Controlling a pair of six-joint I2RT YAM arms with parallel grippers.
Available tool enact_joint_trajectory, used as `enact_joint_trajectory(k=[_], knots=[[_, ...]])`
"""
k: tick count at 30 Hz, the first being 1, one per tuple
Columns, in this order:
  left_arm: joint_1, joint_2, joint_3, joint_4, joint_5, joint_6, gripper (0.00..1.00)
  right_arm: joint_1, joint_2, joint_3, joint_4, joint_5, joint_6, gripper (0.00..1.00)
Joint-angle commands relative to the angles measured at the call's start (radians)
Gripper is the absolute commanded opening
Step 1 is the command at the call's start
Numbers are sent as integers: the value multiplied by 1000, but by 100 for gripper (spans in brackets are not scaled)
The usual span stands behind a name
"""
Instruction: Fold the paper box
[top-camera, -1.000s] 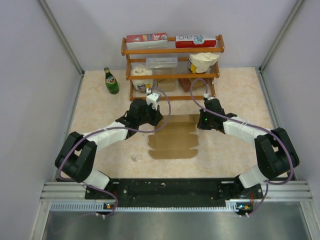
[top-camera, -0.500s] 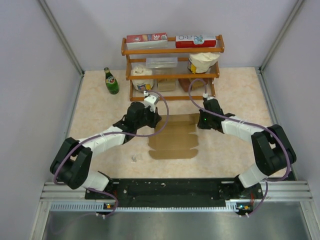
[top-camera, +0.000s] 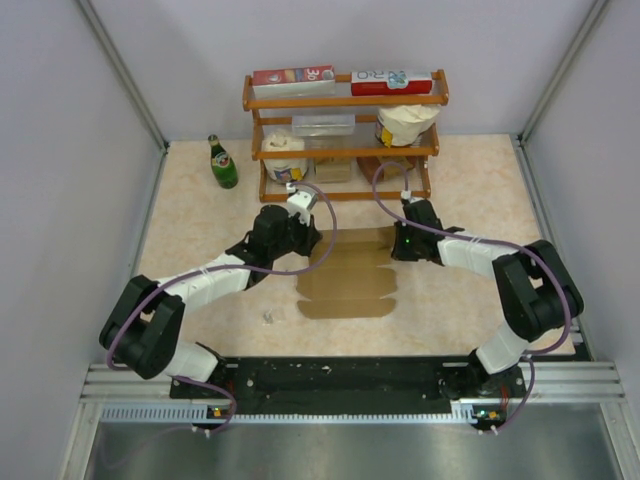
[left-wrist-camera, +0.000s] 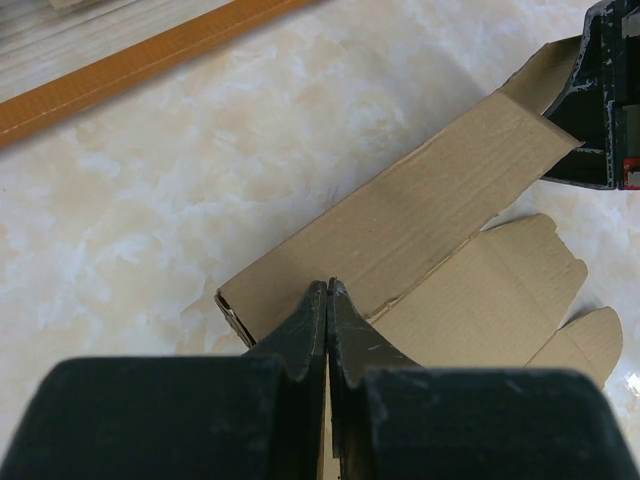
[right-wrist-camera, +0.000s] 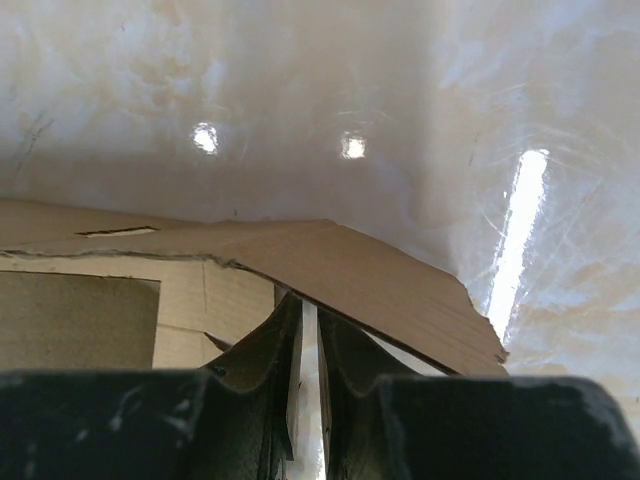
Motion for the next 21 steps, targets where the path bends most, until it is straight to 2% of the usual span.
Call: enact_joint_trajectory(k=[1, 21], knots=[[-2, -20, -6, 51, -9, -2, 0, -9, 19, 10, 70, -53, 2, 11], [-1, 18, 14, 37, 8, -7, 0, -19, -24, -22, 176, -234, 63, 11]])
